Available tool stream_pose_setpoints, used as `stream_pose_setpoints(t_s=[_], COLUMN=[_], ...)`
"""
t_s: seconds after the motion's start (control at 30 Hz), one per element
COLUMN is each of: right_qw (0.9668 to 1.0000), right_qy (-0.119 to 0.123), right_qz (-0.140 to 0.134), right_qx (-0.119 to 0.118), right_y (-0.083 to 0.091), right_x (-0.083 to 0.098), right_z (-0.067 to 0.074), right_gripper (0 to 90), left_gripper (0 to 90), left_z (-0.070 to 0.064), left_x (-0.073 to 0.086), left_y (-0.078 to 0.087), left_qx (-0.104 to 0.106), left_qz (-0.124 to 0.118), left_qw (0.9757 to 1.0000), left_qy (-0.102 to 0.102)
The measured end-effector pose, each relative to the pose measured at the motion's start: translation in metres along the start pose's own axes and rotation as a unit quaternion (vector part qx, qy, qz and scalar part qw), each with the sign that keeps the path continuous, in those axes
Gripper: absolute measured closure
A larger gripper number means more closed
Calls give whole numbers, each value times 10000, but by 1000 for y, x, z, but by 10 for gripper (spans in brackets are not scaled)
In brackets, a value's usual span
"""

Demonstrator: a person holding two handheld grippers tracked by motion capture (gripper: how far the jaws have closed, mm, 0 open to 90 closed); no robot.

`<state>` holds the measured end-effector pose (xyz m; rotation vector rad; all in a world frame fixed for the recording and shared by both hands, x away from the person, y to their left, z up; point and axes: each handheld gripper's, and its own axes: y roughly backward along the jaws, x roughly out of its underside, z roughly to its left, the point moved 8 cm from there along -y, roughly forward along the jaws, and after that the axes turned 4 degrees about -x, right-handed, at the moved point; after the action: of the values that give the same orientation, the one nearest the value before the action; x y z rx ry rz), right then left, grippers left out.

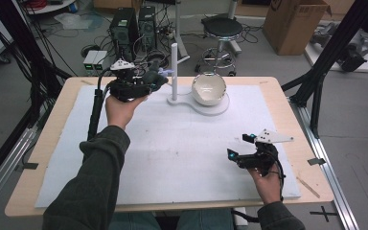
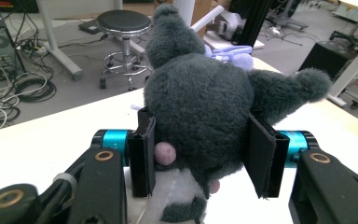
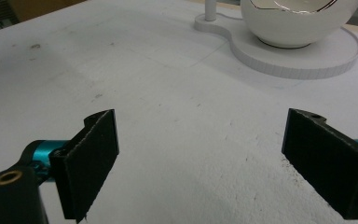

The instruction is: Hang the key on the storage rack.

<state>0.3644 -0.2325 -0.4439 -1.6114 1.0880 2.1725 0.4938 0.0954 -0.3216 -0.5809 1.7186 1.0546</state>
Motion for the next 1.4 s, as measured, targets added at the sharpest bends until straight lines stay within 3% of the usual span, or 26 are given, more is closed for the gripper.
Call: stream_pose_setpoints(t_s=[0.63,1.4], right_qw=[10000,10000], right_qy=[-5,28], right_qz=[-18,-16], right_qx=[-28,-55], right_y=[0,-1], right_x=[0,0], right_z=[0,1], right_gripper=[103,103], left_gripper=[509,509], left_z=[4,3], left_x=[7,16], left_y=[-14,-26], left_qx=[-237,-260], left_qz=[104,301], left_qw=[9996,9991], left_qy=[-58,-116])
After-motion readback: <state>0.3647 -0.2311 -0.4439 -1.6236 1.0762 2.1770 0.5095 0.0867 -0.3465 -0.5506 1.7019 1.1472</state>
